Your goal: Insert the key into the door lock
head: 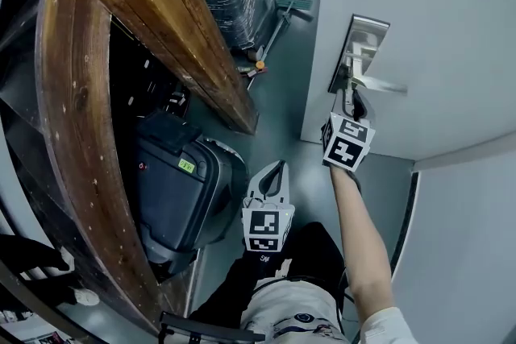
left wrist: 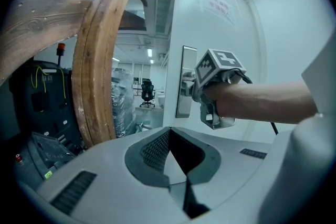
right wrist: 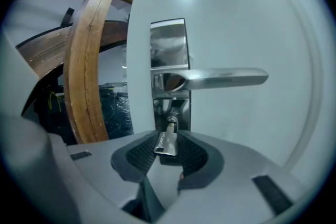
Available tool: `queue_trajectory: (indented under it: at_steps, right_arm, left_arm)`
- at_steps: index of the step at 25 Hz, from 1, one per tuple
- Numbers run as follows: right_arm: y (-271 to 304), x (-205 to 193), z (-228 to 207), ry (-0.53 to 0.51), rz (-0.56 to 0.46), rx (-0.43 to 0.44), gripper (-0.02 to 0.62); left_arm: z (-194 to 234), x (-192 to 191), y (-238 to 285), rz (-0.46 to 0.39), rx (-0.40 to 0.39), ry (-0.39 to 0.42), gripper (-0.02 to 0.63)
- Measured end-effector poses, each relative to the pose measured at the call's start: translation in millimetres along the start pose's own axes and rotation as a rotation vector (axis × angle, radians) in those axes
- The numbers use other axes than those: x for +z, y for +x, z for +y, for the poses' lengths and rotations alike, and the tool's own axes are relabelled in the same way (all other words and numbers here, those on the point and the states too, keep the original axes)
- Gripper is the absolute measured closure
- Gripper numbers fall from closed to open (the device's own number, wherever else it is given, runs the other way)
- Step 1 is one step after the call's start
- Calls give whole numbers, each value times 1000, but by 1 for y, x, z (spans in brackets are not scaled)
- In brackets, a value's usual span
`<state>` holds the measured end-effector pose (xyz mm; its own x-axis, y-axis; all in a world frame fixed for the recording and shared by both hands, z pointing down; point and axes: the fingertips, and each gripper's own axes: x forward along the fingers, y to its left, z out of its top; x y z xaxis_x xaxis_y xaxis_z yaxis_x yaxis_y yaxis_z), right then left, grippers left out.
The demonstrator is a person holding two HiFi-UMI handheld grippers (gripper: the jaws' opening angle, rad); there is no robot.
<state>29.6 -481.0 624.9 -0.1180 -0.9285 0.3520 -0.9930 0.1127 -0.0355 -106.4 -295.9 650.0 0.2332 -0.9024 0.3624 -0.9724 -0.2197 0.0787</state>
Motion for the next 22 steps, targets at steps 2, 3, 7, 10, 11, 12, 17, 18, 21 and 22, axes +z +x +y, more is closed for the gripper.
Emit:
queue_trajectory:
  at_steps: [2,3,7,10,11,12,17,18,21,22]
  right_arm:
    - [5,3,-1,18,1,-31,477]
    - [8,3,-2,16,0,-36,477]
    - [19,6,-3,-23,-15,-42,477]
    - [23,6,-3,-26,-23,-59,477]
    - [24,6,-4,-28,-27,-62,477]
    - [25,6,-4,-29,-29,-63,477]
    - [23,6,1,-43,-46,13,477]
    - [17,6,1,-39,-55,33,477]
    - [-22,4,2,-18,-78,95,476]
    - [-40,4,3,-12,-87,120,477]
  left_arm:
    - [5,0,0,0,6,-2,601]
    - [8,-1,1,1,9,-4,601]
    - [16,-5,2,6,15,-10,601]
    - [18,-8,3,9,13,-13,601]
    - [18,-9,4,9,12,-12,601]
    - [18,-10,4,9,11,-11,601]
    - [17,-11,0,11,9,-13,601]
    - [17,-9,-1,9,9,-14,601]
    - [12,8,-7,-2,2,-11,601]
    - [8,18,-10,-8,-4,-11,601]
